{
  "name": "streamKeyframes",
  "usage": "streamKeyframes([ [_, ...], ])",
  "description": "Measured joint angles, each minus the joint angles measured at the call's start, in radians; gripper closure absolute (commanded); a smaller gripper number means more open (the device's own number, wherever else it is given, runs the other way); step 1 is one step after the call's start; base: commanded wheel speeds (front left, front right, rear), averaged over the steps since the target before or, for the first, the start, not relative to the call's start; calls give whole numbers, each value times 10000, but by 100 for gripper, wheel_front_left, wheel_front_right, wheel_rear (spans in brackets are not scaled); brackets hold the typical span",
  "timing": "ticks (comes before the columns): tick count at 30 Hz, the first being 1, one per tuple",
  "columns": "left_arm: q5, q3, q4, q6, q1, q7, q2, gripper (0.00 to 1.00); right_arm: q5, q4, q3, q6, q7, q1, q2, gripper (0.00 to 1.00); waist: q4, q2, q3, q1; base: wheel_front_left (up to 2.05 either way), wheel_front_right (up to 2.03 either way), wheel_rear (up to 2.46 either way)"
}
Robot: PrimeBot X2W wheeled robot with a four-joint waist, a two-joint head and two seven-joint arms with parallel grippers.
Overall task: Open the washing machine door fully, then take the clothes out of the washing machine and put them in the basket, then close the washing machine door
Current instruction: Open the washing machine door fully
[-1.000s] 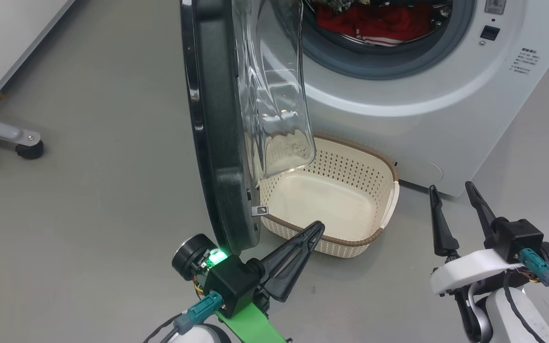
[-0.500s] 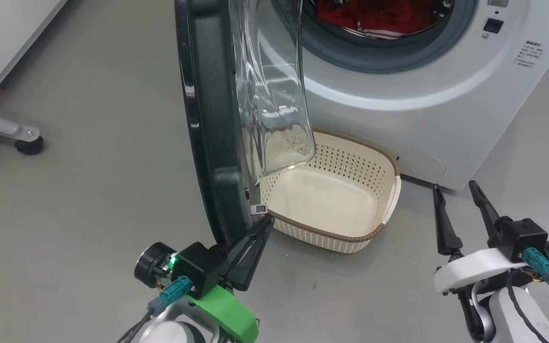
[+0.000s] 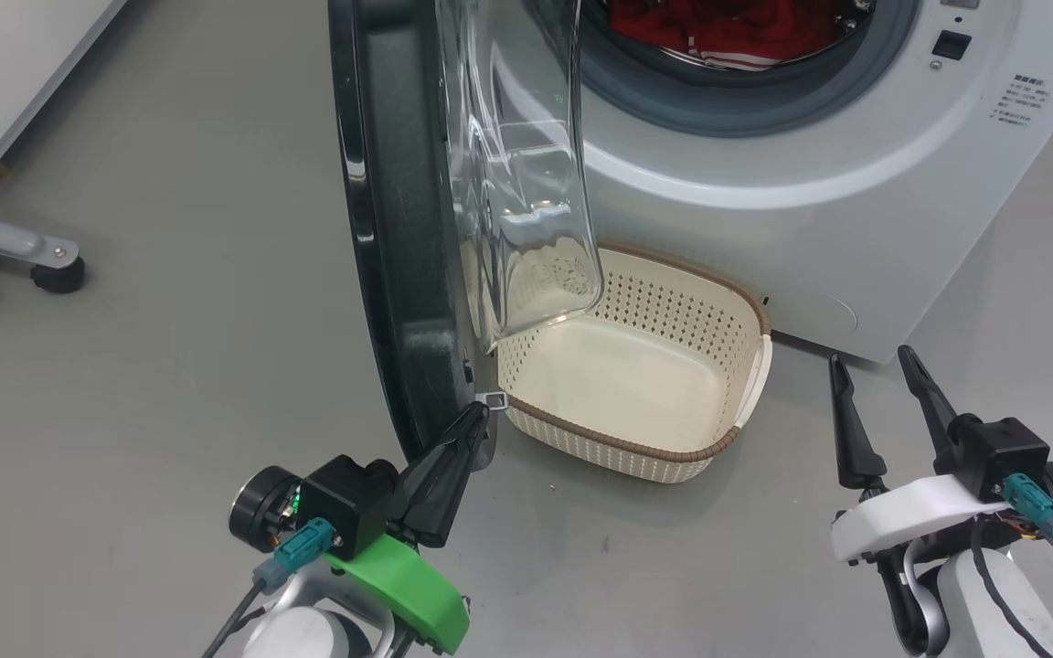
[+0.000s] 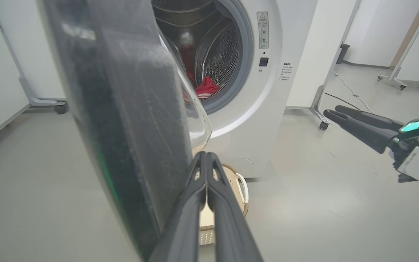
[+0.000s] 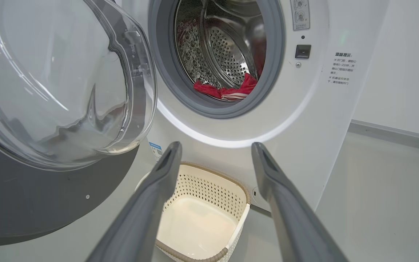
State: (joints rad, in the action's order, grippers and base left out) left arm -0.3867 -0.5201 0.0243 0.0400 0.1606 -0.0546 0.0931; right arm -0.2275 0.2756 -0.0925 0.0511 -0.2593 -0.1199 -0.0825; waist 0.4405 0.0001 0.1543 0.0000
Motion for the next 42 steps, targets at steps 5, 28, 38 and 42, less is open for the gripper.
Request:
streamKeyframes([
  [5, -92, 67, 88, -44, 0, -10, -8, 100, 2, 31, 84, 21, 0, -1, 35, 0, 7, 0, 5, 0, 0, 0, 0],
  [28, -644, 1693, 1156, -755, 30, -633, 115, 100, 309, 13, 299, 184, 0, -182, 123, 0, 71, 0, 321, 0, 0, 0, 0],
  [38, -905, 2669, 1691, -982, 297, -1193, 215, 100, 474, -107, 420, 198, 0, -299, 71, 0, 13, 0, 685, 0, 0, 0, 0],
  [42, -991, 2991, 1910, -1051, 514, -1400, 265, 100, 541, -171, 491, 201, 0, -454, -40, 0, -17, 0, 888, 0, 0, 0, 0],
])
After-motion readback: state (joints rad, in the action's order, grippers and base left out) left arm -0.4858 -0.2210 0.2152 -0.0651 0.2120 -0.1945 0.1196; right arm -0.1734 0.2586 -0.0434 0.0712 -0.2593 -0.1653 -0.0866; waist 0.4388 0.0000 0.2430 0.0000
